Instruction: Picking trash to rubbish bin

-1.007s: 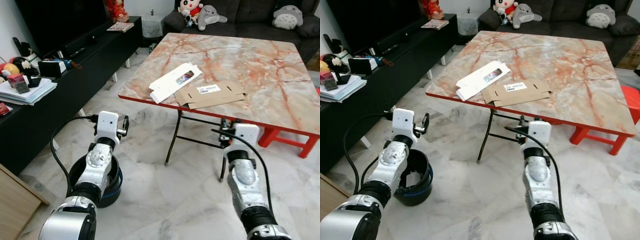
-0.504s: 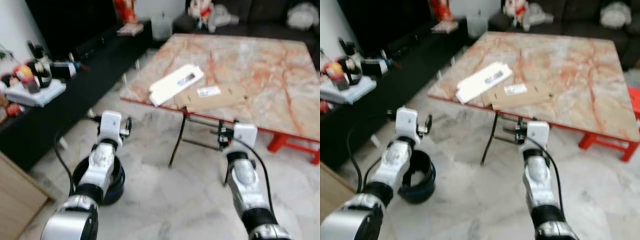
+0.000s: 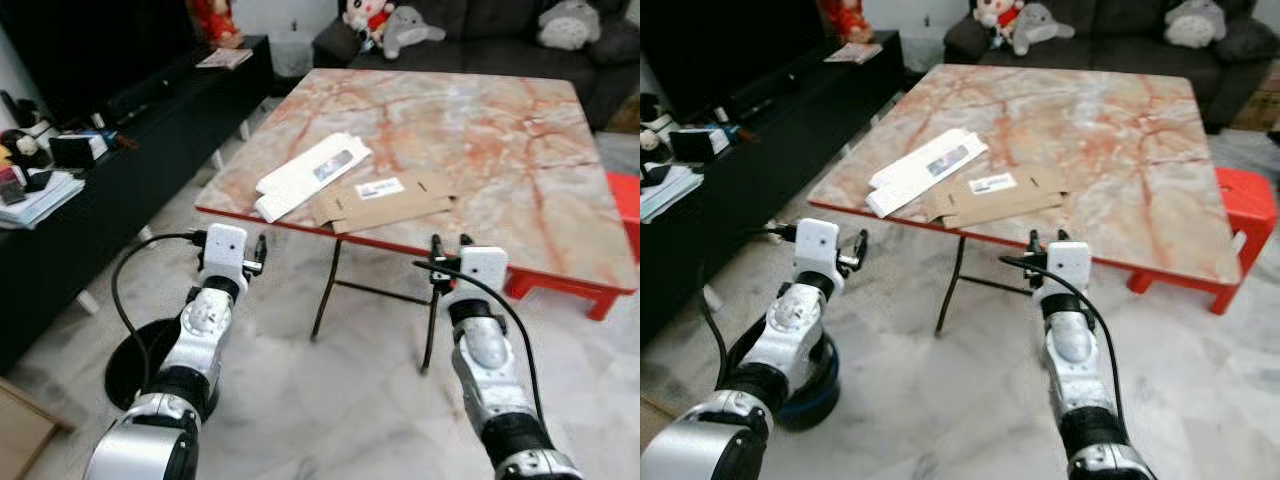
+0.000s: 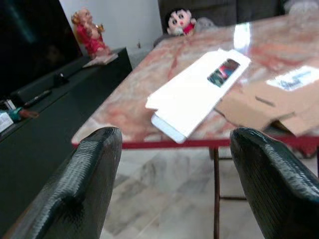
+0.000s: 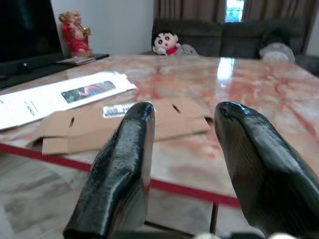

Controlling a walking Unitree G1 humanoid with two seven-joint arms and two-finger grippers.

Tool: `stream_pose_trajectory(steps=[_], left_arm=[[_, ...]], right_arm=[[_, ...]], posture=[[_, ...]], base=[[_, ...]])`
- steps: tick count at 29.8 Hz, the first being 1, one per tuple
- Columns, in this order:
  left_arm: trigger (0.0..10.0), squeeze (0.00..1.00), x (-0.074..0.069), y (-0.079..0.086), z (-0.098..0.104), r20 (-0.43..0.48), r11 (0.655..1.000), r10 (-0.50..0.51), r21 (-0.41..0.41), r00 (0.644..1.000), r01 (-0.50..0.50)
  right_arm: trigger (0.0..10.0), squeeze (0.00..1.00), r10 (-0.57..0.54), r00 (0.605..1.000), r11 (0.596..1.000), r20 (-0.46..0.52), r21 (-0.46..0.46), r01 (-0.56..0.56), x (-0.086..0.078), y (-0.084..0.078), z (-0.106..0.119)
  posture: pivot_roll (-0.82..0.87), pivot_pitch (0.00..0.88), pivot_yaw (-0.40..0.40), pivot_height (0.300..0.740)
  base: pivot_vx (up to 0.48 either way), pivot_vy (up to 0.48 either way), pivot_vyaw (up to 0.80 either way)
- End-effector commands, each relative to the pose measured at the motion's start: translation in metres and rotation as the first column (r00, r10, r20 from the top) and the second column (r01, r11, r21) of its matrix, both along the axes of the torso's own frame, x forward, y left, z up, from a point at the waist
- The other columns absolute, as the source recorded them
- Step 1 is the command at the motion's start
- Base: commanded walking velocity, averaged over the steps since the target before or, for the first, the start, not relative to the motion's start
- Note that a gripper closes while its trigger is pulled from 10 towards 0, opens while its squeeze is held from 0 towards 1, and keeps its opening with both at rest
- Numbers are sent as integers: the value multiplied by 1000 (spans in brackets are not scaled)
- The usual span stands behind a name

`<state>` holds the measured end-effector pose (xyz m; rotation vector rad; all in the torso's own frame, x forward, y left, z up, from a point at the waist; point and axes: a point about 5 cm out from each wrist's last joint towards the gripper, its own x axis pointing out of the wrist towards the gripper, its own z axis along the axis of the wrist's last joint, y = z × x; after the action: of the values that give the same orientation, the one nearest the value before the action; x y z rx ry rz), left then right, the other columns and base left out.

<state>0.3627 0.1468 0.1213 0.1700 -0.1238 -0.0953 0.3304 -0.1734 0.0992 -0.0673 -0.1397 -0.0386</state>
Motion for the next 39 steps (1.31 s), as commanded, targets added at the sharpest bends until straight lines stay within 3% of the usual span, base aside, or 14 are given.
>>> stream_pose_trajectory(steps=[1,39], left_arm=[[10000,0,0,11,1,-2,1000,28,11,1000,-28],[10000,0,2,7,6,14,1000,-6,-1,1000,6]], right_arm=[[10000,0,45,999,999,13,9,-46,3,14,4],[10000,0,35,999,999,17,31,-35,3,13,5]], posture=[[171,24,35,740],[172,29,31,740]], base=[[322,0,0],[301,0,0]])
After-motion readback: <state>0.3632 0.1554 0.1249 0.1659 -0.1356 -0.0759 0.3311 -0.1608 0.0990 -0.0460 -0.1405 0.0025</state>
